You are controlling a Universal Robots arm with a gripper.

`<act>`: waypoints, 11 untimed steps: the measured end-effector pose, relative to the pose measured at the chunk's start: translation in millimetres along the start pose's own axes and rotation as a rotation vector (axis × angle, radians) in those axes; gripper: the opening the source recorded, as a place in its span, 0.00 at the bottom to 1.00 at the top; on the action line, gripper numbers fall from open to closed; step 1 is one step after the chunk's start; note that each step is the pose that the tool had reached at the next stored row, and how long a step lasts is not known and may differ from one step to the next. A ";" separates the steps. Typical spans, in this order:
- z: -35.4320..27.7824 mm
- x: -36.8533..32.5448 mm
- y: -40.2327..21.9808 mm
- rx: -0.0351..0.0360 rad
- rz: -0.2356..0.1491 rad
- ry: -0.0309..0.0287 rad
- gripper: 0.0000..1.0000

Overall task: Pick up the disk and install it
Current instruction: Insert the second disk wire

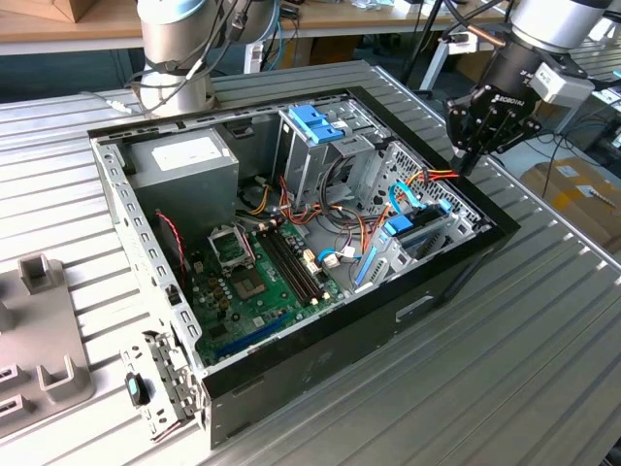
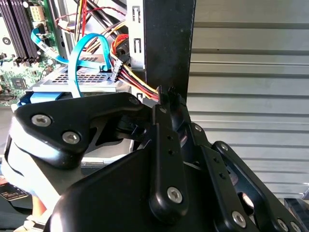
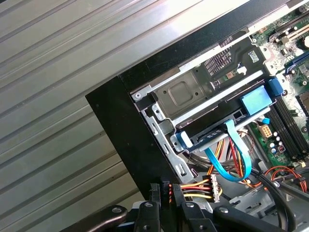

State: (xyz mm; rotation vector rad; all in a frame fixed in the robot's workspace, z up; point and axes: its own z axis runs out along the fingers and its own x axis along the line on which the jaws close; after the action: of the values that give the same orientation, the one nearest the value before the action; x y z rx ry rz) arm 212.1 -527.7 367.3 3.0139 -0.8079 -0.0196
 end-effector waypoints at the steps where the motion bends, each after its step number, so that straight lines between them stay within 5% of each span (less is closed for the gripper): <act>1: -0.1 0.0 0.0 -0.0001 0.000 0.0001 0.22; 2: -0.1 0.1 -0.1 -0.0001 0.000 0.0000 0.16; 11: -0.4 0.3 -0.1 0.0001 0.000 0.0000 0.16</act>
State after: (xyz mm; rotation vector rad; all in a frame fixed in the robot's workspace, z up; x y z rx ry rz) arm 212.4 -527.7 367.7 3.0140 -0.8078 -0.0196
